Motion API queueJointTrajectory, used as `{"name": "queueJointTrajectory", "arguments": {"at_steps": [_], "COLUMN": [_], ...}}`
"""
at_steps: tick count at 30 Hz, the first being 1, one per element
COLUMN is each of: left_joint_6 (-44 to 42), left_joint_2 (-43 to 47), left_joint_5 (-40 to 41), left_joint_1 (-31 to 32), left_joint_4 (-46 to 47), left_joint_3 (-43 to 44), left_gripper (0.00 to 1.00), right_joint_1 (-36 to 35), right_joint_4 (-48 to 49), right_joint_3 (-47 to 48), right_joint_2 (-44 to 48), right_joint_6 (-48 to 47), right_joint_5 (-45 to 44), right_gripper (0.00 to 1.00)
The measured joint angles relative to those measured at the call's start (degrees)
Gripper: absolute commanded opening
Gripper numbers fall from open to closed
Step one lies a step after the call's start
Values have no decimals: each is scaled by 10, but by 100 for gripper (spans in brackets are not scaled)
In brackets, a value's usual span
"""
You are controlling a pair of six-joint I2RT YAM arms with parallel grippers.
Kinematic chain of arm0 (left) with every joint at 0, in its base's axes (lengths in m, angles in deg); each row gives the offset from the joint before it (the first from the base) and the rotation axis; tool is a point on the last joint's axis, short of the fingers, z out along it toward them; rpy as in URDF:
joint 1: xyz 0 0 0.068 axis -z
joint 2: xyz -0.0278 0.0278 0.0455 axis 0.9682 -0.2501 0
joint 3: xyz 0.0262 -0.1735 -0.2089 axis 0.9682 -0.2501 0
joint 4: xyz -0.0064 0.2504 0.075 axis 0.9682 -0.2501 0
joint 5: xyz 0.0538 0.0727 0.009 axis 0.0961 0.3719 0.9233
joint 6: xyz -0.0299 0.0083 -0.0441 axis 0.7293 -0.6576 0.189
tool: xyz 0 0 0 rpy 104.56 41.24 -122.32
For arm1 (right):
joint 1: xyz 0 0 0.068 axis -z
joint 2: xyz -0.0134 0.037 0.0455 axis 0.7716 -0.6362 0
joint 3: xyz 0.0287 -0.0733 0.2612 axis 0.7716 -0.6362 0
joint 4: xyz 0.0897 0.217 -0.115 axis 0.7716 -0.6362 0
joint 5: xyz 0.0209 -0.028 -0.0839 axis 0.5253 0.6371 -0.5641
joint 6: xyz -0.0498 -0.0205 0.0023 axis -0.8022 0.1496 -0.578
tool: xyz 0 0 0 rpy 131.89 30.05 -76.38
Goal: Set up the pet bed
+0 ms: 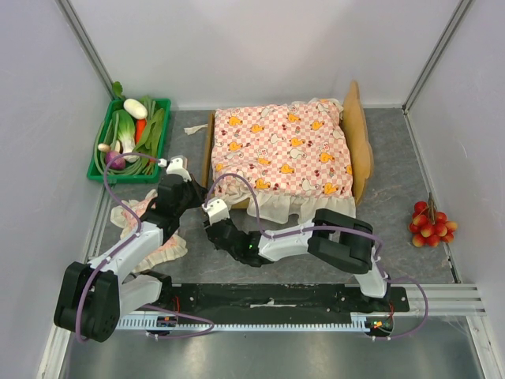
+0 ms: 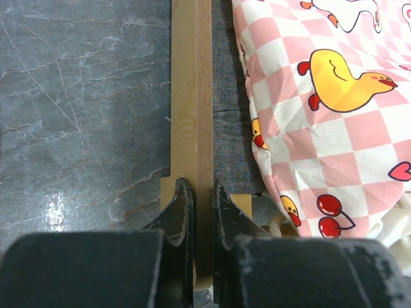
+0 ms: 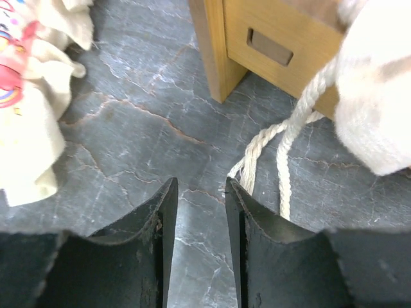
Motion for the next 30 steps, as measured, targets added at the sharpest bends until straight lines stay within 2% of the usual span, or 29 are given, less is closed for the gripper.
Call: {"name": "queueJointTrajectory", "arguments": {"at_steps": [11, 18, 22, 25, 30], "left_joint_6": [0, 0, 0, 0, 0], "left_joint_2": [0, 0, 0, 0, 0], "left_joint_5": [-1, -2, -5, -5, -6], "left_joint_1": [-1, -1, -3, -3, -3], "left_joint_4": [0, 0, 0, 0, 0], "left_joint_3": [0, 0, 0, 0, 0], "left_gripper": [2, 2, 2, 2, 2], "right_joint_1": [-2, 4, 10, 12, 14], "right_joint_4": [-16, -44, -52, -57, -59], "right_joint_3": [-3, 27, 46, 50, 50], "right_joint_2": [19, -24, -35, -37, -36], "right_joint_6": [-6, 6, 14, 16, 18], "right_joint_5": [-20, -27, -27, -27, -18], "right_gripper": [38, 33, 19, 0, 0]}}
